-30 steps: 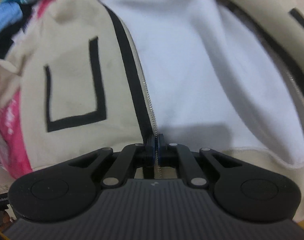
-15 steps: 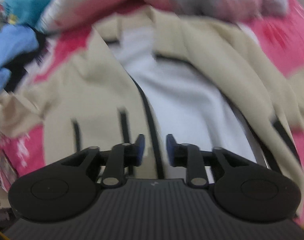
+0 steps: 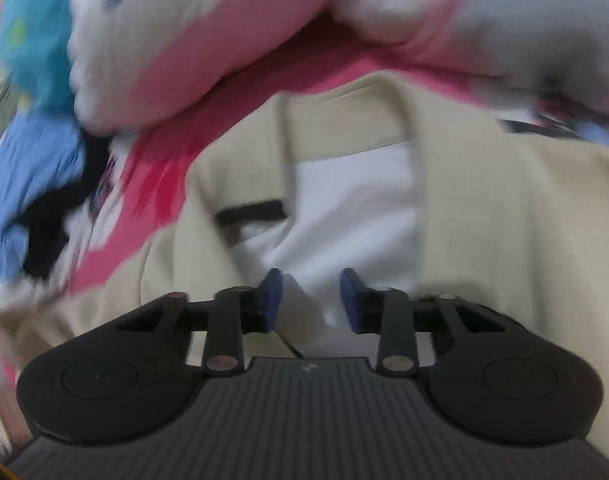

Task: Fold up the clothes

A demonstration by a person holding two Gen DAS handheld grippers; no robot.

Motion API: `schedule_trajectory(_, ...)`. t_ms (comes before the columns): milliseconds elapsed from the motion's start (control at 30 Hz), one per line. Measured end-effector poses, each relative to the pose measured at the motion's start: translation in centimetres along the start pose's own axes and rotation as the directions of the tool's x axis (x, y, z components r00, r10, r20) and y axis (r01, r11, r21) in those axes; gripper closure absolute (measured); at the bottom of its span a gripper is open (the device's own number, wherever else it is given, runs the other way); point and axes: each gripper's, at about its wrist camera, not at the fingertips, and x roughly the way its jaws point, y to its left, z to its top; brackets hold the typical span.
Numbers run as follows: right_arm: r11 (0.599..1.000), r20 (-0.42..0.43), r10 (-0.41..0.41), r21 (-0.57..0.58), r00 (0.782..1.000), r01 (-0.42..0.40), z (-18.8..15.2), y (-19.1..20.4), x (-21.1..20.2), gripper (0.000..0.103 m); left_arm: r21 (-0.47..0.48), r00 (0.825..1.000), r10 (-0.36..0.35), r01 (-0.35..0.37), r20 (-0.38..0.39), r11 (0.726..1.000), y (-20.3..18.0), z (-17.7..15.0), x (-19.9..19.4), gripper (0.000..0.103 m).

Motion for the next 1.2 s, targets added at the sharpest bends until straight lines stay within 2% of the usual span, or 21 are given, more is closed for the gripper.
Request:
schedule_trajectory(100, 0.985, -0.022, 0.069, -0.156, 0.997, -0.072, -0.2, 1.9, 1.3, 0.075, -0.051, 0.998, -0.063, 0.063, 0.010, 0.997, -1.4, 2.7, 4.1, 0.057)
schedule_trajectory(167, 0.972, -0.019, 0.097, -0.212, 0.995, -0.099, -0.3, 2.4, 2.0, 0.075, -0.059, 0.996, -0.087, 0.088, 0.011, 0.994, -2.4, 4.4, 6.8, 0.058)
schedule_trajectory(300, 0.953, 0.006, 0.137, -0.275, 0.991, -0.130, -0.4, 2.4, 3.1, 0.074, -0.041, 0.999, -0.048, 0.047, -0.026, 0.998, -3.5, 5.7, 10.9, 0.061)
schedule_trajectory(400, 0.951, 0.029, 0.169, -0.268, 0.985, -0.156, 0.1, 1.3, 2.6, 0.074, -0.042, 0.998, -0.019, 0.017, -0.065, 0.999, -3.4, 5.9, 12.8, 0.065)
schedule_trajectory(467, 0.962, 0.061, 0.182, -0.216, 0.981, -0.165, 0.7, -0.2, 2.0, 0.074, -0.051, 0.997, -0.014, 0.010, -0.081, 0.999, -3.1, 5.9, 13.5, 0.066)
schedule_trajectory(567, 0.981, 0.133, 0.188, -0.067, 0.973, -0.180, 2.2, -3.3, 1.4, 0.072, -0.079, 0.996, -0.030, 0.023, -0.089, 0.997, -2.4, 6.0, 13.8, 0.066)
schedule_trajectory(633, 0.980, 0.143, 0.190, 0.026, 0.971, -0.196, 3.3, -5.2, 2.3, 0.069, -0.085, 0.995, -0.037, 0.029, -0.091, 0.996, -2.1, 6.0, 14.0, 0.067)
schedule_trajectory(733, 0.953, 0.111, 0.267, 0.114, 0.957, -0.279, 4.2, -6.7, 4.3, 0.062, -0.083, 0.995, -0.042, 0.034, -0.089, 0.996, -1.7, 6.0, 14.0, 0.067)
schedule_trajectory(833, 0.910, 0.072, 0.366, 0.184, 0.928, -0.373, 4.9, -7.7, 6.3, 0.062, -0.084, 0.995, -0.049, 0.042, -0.083, 0.996, -1.3, 5.8, 13.8, 0.067)
schedule_trajectory(900, 0.891, 0.034, 0.419, 0.180, 0.907, -0.418, 4.8, -7.3, 7.0, 0.067, -0.084, 0.996, -0.057, 0.051, -0.075, 0.995, -1.1, 5.7, 13.8, 0.067)
schedule_trajectory(933, 0.903, 0.018, 0.402, 0.159, 0.916, -0.399, 4.7, -7.0, 7.0, 0.084, -0.083, 0.996, -0.062, 0.056, -0.071, 0.995, -1.0, 5.6, 13.9, 0.068)
schedule_trajectory(1033, 0.924, 0.024, 0.367, 0.104, 0.930, -0.368, 5.0, -6.2, 6.1, 0.097, -0.081, 0.995, -0.079, 0.074, -0.059, 0.994, -0.8, 5.6, 13.5, 0.068)
schedule_trajectory(1200, 0.963, 0.137, 0.270, -0.061, 0.953, -0.264, 7.8, -3.8, 0.8, 0.099, -0.039, 0.996, -0.089, 0.088, -0.027, 0.995, -0.9, 5.7, 12.9, 0.065)
